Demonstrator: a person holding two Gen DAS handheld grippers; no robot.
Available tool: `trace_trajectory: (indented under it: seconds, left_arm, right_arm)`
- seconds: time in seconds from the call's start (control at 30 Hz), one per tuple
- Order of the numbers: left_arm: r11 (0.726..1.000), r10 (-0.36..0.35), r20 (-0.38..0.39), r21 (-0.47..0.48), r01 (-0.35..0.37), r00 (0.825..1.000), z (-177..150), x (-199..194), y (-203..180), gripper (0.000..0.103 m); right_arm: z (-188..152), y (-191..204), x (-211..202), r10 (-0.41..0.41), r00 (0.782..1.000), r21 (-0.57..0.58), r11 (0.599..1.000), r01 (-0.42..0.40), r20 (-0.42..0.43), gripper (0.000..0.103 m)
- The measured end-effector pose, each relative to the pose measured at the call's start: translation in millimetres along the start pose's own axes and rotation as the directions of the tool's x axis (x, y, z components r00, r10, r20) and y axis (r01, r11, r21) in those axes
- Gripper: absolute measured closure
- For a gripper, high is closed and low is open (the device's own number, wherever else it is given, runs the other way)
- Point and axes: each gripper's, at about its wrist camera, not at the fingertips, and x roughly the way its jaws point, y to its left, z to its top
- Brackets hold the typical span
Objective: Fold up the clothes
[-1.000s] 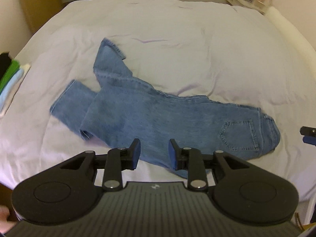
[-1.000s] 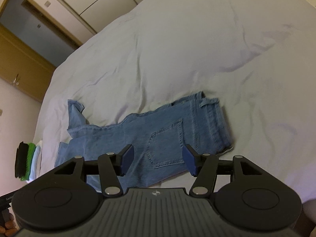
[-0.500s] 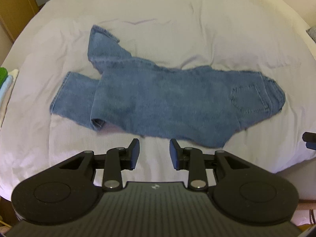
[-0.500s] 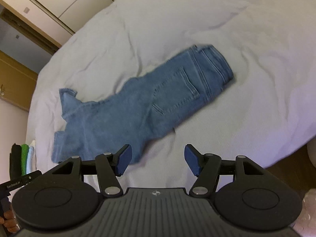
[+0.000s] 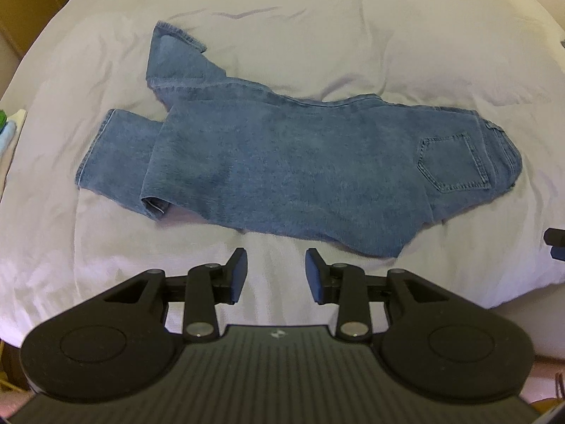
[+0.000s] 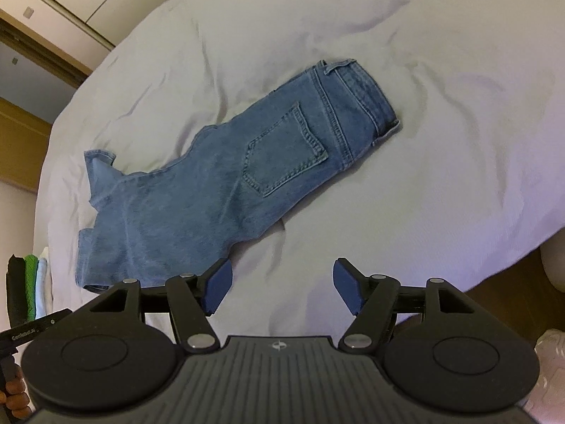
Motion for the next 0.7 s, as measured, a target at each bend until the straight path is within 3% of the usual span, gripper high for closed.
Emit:
trace_trajectory:
  seconds: [0.2, 0.43, 0.57, 0.7]
  left_arm:
    - [1.000, 0.025, -0.014, -0.010, -0.025, 1.000, 21.2, 26.0, -11.7, 0.072]
    - [1.000, -0.008, -0.022, -0.022, 0.008, 1.000, 55.1, 62.2, -13.1, 0.071]
    - [0.995, -0.028, -0.024, 0.091, 0.030, 0.999, 89.2, 89.6, -9.7, 0.063]
    - [0.966, -0.054, -0.044, 0.250, 0.063, 0.998, 129.5, 123.3, -7.6, 0.059]
  right_arm:
    - [51.2, -26.6, 14.8, -0.001, 1.000, -0.041, 0.999, 0.001, -0.003, 0.035]
    - [100.9, -59.5, 40.9, -0.043, 0.998, -0.075, 0.996, 0.040, -0.042, 0.035]
    - [122.5, -66.1, 58.9, -0.050, 0.997, -0.092, 0.995, 0.044, -0.059, 0.033]
    - [142.6, -68.0, 80.3, -0.062, 0.997, -0.098, 0.994, 0.057, -0.055, 0.031]
